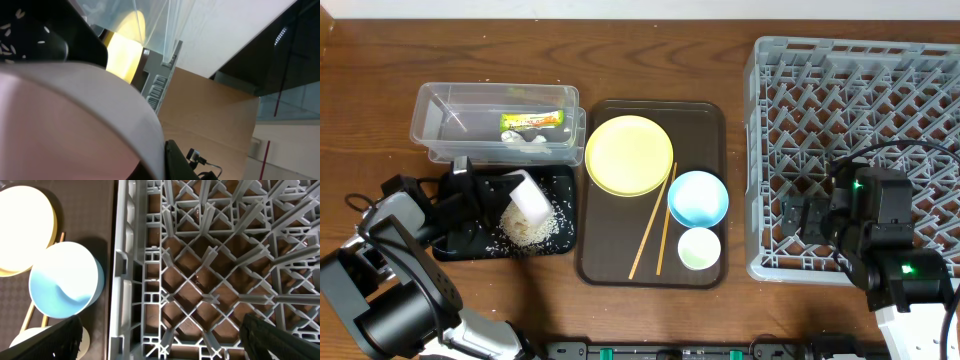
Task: Sort waste into correct bins and load items into the dishwasher rack
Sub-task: 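Tip the rice bowl over the black tray to pour out the rice, then set the emptied white bowl back on the brown tray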
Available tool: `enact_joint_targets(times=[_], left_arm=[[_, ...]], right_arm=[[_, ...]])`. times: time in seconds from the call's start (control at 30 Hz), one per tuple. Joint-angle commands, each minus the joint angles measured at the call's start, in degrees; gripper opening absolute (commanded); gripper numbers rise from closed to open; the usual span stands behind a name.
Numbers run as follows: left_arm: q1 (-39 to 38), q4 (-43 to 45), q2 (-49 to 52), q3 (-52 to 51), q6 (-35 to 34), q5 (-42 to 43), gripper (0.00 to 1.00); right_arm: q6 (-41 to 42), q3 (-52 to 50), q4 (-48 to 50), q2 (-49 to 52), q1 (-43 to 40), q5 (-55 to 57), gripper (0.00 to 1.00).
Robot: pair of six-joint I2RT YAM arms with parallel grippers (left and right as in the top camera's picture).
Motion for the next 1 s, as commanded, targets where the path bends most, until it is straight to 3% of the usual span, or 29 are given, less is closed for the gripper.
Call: enact_joint_targets(times=[0.0,0.43,0.67,0.77,0.97], left_arm=[[0.33,0.61,0.33,-0.26,3.63,5.84,0.06],[0.24,-0.13,-0.07,-0.09,4.90,7.52,0.06],[-3.69,-2.16,-7.63,-0.11,7.98,6.62,0.06],[-8.63,-2.19,-13.33,-0.09,7.93,-0.15,0.06],[-26.27,-2.14,-22.77,-0.11,7.91,-24.04,0.07]], right_arm=[[0.42,1.16,-0.09,-0.09,-0.15,-0.24,0.99],[0.42,1.16,-0.04,-0.09,-0.15,-0.24,0.99],[0.42,1.16,0.00,-0.09,-0.15,-0.24,0.99],[0.42,1.16,0.02,-0.09,-0.15,-0.26,0.99],[0.44,1.16,0.13,-0.09,-0.15,-0.24,0.99]])
